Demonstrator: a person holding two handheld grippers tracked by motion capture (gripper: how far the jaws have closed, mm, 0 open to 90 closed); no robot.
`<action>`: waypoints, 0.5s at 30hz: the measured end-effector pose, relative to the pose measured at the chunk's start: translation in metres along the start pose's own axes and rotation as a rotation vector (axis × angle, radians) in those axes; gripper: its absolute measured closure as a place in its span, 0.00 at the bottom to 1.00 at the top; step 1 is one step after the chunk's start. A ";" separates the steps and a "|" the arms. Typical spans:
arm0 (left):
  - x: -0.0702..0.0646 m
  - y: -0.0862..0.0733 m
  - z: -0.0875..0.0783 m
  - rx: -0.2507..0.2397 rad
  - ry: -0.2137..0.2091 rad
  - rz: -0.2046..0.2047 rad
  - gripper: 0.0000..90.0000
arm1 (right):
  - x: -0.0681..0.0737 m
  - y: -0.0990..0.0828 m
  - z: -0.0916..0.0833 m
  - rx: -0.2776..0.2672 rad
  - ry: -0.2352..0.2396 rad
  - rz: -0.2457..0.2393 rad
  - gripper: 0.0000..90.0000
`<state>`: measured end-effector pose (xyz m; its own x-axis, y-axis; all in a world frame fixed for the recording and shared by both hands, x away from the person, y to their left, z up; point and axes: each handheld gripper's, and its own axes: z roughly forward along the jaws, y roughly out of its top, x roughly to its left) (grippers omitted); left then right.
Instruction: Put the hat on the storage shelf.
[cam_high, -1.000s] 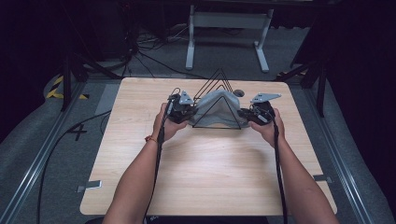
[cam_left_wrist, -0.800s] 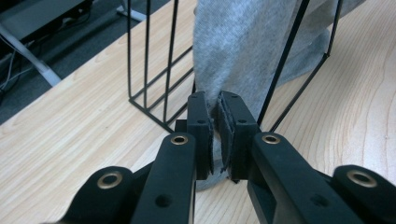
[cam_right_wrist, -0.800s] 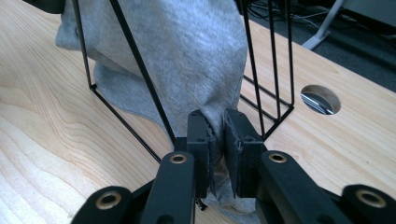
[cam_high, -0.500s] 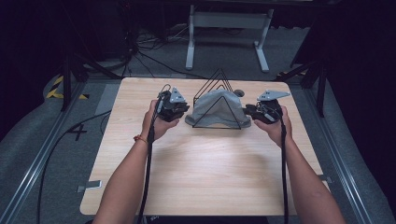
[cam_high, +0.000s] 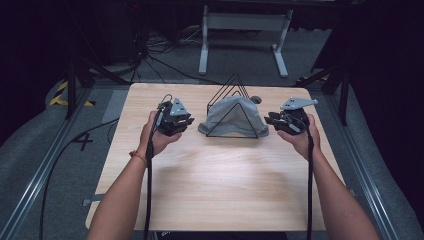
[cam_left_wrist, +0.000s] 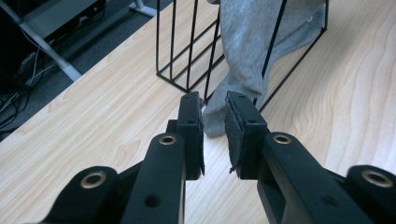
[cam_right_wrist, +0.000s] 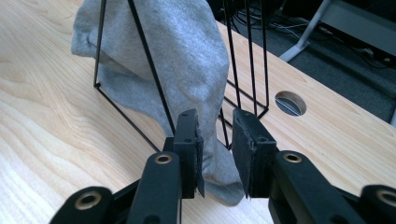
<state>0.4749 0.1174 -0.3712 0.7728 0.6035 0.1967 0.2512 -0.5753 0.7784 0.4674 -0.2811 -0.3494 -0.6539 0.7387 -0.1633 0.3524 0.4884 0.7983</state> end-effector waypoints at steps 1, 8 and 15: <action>0.000 -0.002 -0.002 0.001 0.003 0.000 0.84 | 0.000 -0.001 -0.001 0.002 0.002 0.000 0.79; 0.000 -0.011 -0.019 0.029 0.004 0.019 0.81 | 0.001 -0.006 -0.009 0.013 0.003 -0.012 0.76; -0.003 -0.024 -0.029 0.054 -0.003 0.025 0.77 | 0.004 -0.014 -0.018 0.035 0.006 -0.021 0.73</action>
<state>0.4496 0.1454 -0.3736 0.7808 0.5871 0.2137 0.2628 -0.6190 0.7401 0.4482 -0.2935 -0.3511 -0.6653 0.7253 -0.1767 0.3614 0.5201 0.7739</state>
